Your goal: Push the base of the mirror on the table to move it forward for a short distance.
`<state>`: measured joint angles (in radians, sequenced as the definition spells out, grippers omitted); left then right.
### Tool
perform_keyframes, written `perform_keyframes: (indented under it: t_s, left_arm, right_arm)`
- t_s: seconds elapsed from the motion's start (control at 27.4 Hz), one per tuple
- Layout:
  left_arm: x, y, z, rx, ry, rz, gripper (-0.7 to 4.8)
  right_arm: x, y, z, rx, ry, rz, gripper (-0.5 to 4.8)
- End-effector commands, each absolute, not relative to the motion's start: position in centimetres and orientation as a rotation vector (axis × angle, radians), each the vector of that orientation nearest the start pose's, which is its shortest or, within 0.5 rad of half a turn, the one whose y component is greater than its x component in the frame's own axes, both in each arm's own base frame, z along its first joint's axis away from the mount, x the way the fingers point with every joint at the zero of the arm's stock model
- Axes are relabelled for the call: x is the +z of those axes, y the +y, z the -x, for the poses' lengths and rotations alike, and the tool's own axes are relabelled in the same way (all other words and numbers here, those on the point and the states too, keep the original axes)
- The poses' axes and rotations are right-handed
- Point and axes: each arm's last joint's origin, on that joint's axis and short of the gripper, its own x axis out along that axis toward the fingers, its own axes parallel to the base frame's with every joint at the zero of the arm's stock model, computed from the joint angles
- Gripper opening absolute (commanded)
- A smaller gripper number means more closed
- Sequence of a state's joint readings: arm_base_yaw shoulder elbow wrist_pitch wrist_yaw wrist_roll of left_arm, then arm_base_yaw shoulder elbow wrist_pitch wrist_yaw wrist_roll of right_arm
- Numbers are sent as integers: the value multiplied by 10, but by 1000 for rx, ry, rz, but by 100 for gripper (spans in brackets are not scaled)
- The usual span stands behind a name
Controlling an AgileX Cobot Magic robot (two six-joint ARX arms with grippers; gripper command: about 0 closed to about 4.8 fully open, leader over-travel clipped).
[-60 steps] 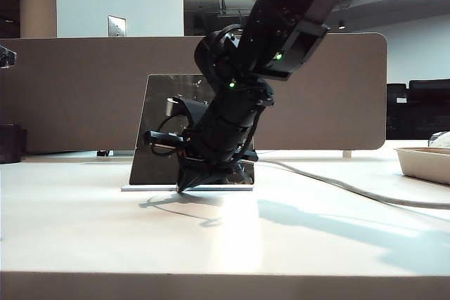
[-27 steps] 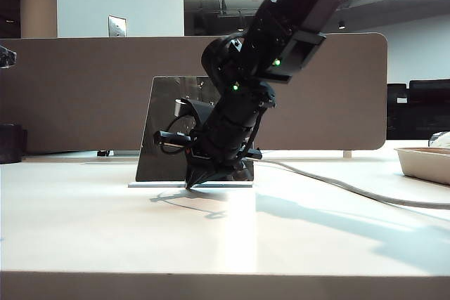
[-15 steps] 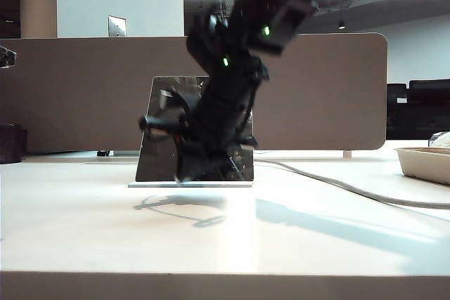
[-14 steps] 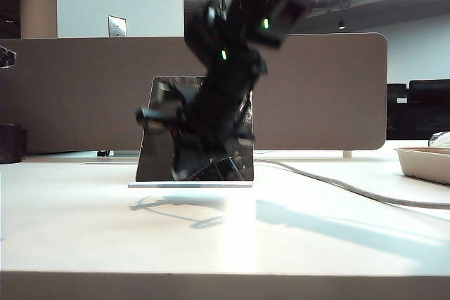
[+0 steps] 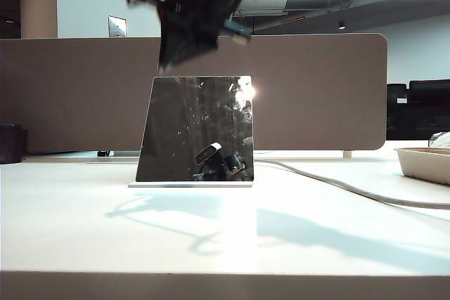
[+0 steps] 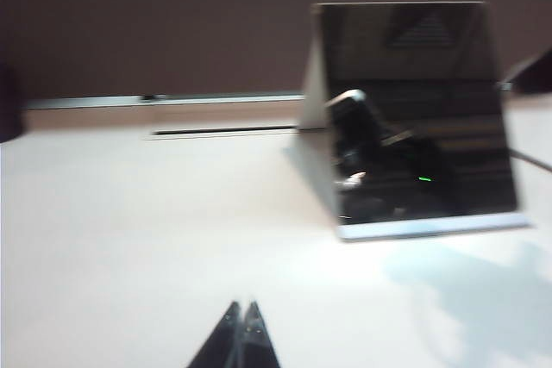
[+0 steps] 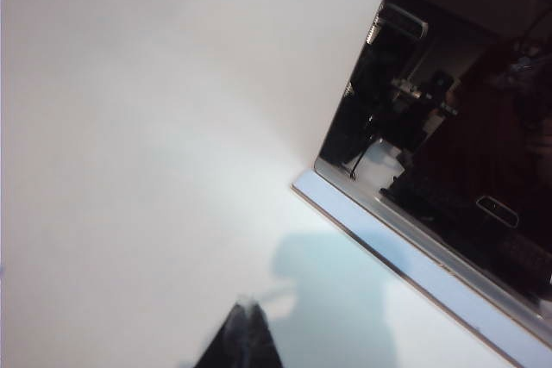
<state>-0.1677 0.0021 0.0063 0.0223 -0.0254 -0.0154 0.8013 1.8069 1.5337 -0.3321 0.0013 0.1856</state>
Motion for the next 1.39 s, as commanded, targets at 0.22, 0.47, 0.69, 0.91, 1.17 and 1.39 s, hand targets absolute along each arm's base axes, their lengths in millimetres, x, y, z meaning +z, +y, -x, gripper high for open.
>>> perform_keyframes:
  t_s: [0.22,0.47,0.69,0.91,1.17,1.39]
  left_arm:
    - [169,-7,-97,-54,-35,13,-1]
    - [169,0,-97,12,-36,12,-1]
    - [169,0,-97,15,-36,12,-1]
    - [169,0,-97,19,-37,12,-1]
    - [169,3,-97,51,-36,11,-1]
    - [169,3,-97,49,-36,11,-1]
  right_arm:
    - [379,276,-232,712,410,22,-5]
    - [433,246,-180,675,230,14,-5]
    - [459,214,-141,639,121,-5,-5]
    - [459,173,-118,585,70,-33,-5]
    - [434,138,-102,471,67,-28,-5]
    - [413,121,-91,470,61,-31,-5]
